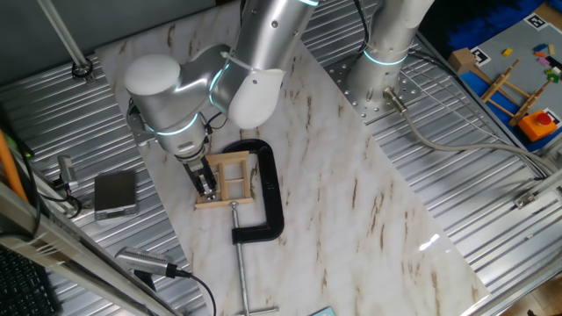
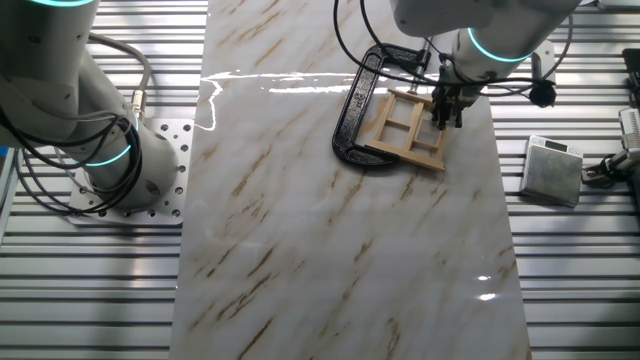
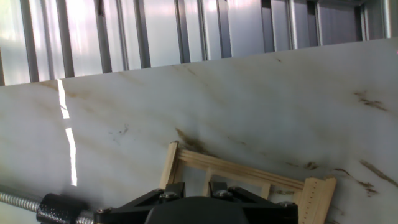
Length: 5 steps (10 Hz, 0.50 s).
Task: Open a sliding window
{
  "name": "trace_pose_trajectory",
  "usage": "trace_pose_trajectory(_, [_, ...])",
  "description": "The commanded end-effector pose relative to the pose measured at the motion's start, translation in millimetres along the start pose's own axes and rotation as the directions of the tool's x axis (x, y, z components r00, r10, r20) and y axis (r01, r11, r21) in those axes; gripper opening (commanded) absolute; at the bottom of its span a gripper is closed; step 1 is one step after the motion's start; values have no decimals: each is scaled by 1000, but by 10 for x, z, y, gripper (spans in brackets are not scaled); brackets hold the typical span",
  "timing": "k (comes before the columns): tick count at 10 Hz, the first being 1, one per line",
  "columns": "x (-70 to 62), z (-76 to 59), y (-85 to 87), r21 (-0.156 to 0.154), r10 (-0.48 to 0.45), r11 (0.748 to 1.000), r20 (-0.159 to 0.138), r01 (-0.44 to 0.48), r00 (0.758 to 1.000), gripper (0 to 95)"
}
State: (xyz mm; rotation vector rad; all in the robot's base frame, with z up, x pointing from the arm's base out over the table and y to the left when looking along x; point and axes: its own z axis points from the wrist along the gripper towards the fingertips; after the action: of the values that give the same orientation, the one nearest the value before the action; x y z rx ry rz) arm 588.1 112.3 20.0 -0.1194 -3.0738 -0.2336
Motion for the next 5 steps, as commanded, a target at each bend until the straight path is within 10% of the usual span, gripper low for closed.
trace_pose_trajectory(1, [-2, 1, -3, -4, 0, 1000, 1, 0, 1000, 190])
trace_pose_trajectory(5, [-3, -1, 4, -7, 1, 1000, 2, -1, 1000, 190])
